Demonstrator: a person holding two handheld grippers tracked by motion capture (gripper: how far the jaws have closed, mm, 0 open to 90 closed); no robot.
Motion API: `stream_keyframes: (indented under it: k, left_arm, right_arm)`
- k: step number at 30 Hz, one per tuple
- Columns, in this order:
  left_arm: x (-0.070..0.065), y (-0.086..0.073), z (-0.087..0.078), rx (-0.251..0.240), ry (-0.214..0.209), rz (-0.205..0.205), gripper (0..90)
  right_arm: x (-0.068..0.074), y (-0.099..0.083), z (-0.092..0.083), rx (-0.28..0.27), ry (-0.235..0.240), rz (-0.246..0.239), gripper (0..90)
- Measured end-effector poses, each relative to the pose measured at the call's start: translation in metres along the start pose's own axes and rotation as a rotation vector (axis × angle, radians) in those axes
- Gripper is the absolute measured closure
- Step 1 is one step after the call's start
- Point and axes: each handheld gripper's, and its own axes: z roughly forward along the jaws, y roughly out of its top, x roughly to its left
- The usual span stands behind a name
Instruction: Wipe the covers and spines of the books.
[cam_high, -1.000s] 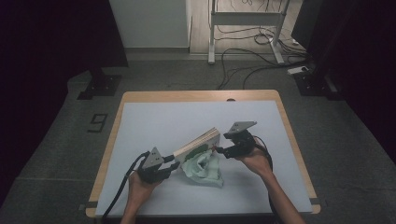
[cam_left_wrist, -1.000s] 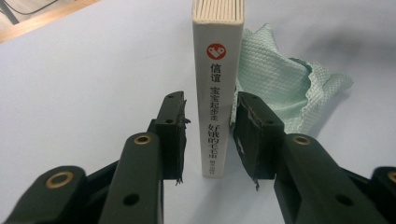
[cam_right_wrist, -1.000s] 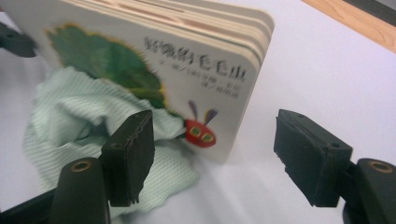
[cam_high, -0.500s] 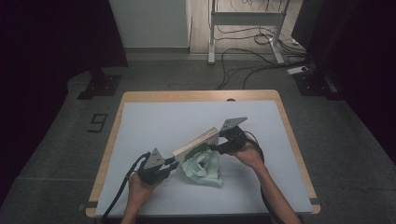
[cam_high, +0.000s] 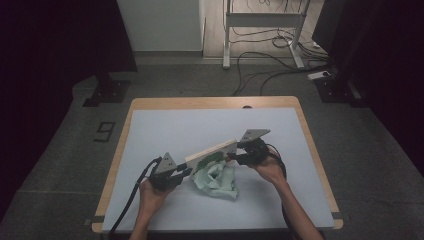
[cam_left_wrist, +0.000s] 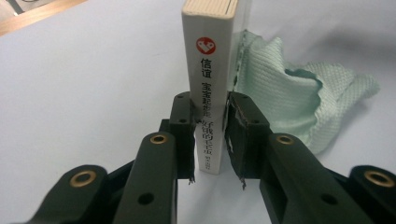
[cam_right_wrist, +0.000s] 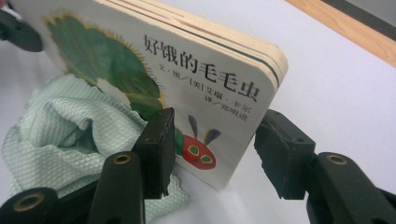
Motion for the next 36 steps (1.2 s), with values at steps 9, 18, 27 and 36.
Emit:
stream_keyframes:
  k: [9, 18, 27, 36]
  left_arm:
    - [0.003, -0.001, 0.002, -0.011, -0.01, -0.016, 69.4]
    - [-0.004, -0.003, -0.017, -0.016, 0.006, -0.017, 52.6]
    - [-0.024, -0.005, -0.034, 0.039, -0.054, 0.0, 22.6]
    - [-0.055, 0.003, -0.008, 0.068, -0.12, 0.056, 14.6]
  right_arm:
    - [0.002, -0.005, -0.01, -0.014, 0.005, 0.0, 52.2]
    - [0.002, -0.013, -0.009, -0.023, -0.001, 0.023, 52.2]
    - [0.003, -0.014, -0.008, -0.038, -0.008, 0.039, 52.2]
    - [0.004, -0.014, -0.006, -0.039, -0.003, 0.043, 47.0]
